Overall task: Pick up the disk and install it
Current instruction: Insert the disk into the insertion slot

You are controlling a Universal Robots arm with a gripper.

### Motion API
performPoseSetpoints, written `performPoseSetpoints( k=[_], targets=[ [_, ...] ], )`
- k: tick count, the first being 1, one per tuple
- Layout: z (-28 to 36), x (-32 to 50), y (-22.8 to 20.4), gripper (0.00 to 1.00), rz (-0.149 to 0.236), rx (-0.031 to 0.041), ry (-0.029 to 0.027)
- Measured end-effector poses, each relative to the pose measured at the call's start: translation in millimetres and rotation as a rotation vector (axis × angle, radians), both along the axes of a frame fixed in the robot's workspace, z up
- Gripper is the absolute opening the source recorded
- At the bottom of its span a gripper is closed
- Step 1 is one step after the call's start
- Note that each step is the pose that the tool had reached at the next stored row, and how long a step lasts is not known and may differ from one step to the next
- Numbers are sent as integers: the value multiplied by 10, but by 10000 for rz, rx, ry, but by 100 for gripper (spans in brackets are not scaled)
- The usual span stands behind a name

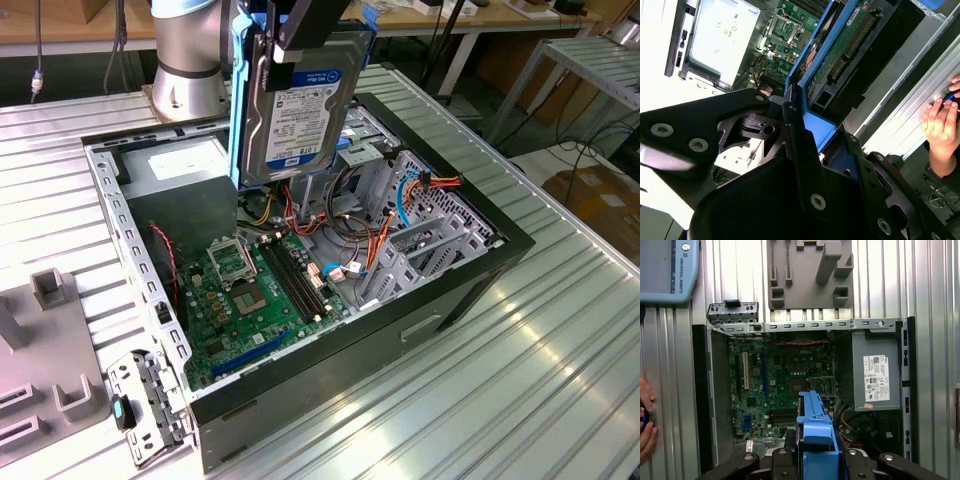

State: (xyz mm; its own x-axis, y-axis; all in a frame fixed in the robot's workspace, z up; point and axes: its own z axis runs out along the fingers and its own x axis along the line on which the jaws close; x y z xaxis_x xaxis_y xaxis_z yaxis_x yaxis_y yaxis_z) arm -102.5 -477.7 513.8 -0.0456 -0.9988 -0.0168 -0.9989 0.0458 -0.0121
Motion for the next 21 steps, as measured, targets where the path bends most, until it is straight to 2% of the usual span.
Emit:
performPoseSetpoints(
  k=[5,13,21],
  targets=[
    [0,1,-15,37,1,-1,0],
    [0,0,-93,37,-1,-2,0],
    [0,0,-129,37,1,-1,0]
  ],
)
